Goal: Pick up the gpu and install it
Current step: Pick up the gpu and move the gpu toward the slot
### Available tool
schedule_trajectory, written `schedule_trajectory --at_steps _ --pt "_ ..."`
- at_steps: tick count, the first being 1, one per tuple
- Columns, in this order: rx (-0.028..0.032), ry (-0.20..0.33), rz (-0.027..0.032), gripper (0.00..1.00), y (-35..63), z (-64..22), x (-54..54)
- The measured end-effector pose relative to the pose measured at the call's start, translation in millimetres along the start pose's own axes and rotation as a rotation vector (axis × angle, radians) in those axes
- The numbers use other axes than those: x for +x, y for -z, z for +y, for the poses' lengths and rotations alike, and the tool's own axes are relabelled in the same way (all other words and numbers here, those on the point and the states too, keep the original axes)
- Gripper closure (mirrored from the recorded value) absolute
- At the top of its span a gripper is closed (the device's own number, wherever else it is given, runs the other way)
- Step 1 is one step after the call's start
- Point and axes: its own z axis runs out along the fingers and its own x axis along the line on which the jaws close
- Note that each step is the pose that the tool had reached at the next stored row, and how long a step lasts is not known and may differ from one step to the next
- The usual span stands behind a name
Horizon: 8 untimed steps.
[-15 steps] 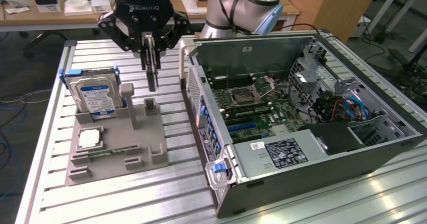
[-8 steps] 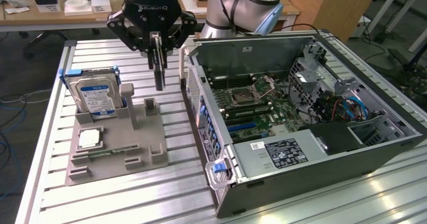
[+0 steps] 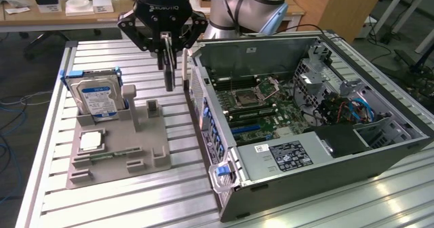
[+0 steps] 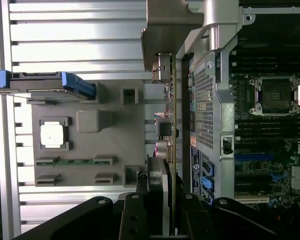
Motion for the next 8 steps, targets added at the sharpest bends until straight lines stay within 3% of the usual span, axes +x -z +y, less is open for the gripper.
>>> schedule_trajectory --at_steps 8 --pt "-0.0001 0.000 0.0000 0.72 -0.2 0.6 -14.1"
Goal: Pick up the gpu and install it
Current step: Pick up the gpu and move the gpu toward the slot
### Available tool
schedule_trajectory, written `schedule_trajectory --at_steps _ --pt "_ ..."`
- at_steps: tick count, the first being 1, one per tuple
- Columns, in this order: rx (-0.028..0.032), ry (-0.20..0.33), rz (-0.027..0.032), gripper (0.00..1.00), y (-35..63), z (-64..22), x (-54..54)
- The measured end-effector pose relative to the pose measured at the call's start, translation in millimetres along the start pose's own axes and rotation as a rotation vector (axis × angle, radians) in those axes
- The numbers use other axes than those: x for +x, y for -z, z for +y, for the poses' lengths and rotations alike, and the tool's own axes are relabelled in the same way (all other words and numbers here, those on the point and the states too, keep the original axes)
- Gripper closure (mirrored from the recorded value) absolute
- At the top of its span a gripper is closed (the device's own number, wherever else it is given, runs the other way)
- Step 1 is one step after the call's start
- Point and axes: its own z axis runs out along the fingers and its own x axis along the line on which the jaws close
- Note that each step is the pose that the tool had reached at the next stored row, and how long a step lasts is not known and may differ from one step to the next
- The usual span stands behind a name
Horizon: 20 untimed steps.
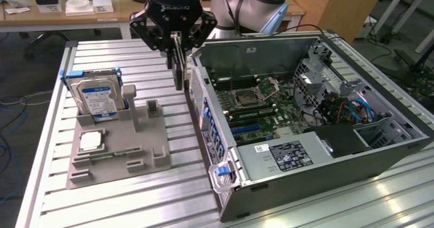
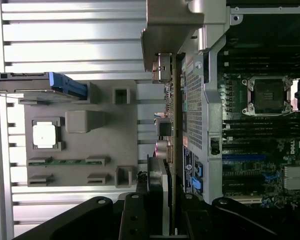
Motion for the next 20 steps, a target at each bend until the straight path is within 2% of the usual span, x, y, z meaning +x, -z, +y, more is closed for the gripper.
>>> schedule_trajectory --at_steps 20 --pt "0.0000 0.000 0.0000 0.72 -0.3 1.2 -30.3"
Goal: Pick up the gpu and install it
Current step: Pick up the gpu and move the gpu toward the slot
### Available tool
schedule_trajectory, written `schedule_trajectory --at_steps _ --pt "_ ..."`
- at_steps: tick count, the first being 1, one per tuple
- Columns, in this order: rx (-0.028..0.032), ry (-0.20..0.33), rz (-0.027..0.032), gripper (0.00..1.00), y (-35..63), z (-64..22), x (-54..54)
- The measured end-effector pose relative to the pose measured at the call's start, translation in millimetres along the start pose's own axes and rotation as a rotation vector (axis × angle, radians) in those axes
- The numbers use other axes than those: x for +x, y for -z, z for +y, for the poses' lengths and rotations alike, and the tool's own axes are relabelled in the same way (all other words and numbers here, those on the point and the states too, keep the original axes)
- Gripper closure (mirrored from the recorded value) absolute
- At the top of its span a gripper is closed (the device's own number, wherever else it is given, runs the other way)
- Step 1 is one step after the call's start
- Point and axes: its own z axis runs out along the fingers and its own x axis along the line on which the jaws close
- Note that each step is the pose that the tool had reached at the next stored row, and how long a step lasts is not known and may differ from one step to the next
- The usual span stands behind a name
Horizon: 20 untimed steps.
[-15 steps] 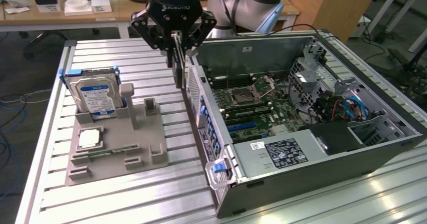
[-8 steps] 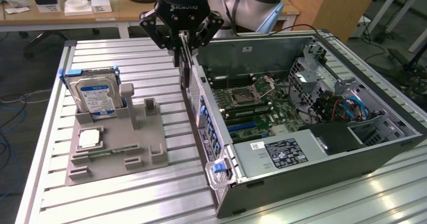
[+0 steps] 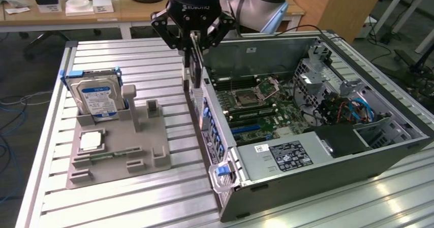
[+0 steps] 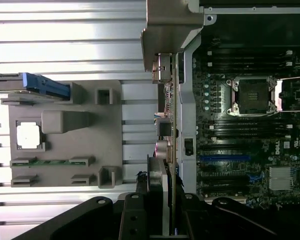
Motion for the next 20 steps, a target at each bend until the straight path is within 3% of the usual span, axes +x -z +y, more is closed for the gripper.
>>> schedule_trajectory --at_steps 20 --pt "0.0000 0.000 0.0000 0.72 -0.4 1.3 -31.5"
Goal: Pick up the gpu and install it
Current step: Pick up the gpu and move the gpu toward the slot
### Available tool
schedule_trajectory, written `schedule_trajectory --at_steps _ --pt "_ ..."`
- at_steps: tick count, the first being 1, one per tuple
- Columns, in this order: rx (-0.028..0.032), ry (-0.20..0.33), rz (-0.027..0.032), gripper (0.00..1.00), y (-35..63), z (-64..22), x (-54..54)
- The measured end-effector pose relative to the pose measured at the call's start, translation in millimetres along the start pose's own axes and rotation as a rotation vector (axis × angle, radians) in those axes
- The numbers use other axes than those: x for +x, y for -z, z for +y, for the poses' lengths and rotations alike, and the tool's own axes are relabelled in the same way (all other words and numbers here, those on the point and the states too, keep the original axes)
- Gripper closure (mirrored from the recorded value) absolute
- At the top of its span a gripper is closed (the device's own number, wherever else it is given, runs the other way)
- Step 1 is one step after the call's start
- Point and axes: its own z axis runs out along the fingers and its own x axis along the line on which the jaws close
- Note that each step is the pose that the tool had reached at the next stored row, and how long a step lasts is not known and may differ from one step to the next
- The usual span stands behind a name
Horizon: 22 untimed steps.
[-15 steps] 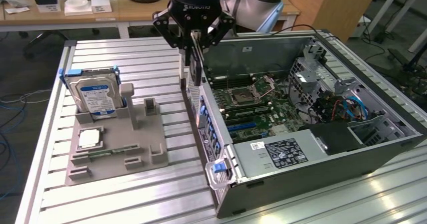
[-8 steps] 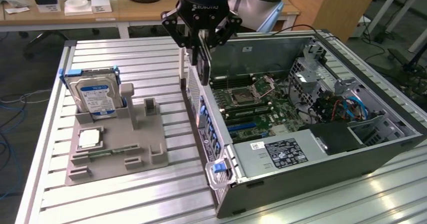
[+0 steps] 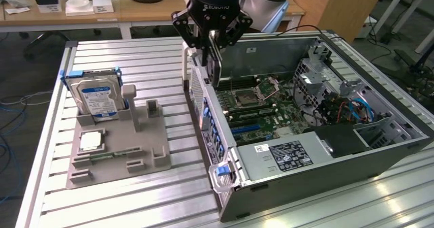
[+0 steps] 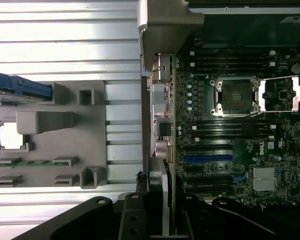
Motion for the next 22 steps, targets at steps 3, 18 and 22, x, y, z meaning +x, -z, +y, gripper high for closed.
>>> schedule_trajectory --at_steps 3,18,22 --pt "0.0000 0.000 0.0000 0.72 -0.1 0.2 -4.3" --pt "0.0000 0.000 0.0000 0.72 -0.3 1.1 -26.5" --pt "0.0000 0.000 0.0001 0.72 -0.4 1.3 -32.0"
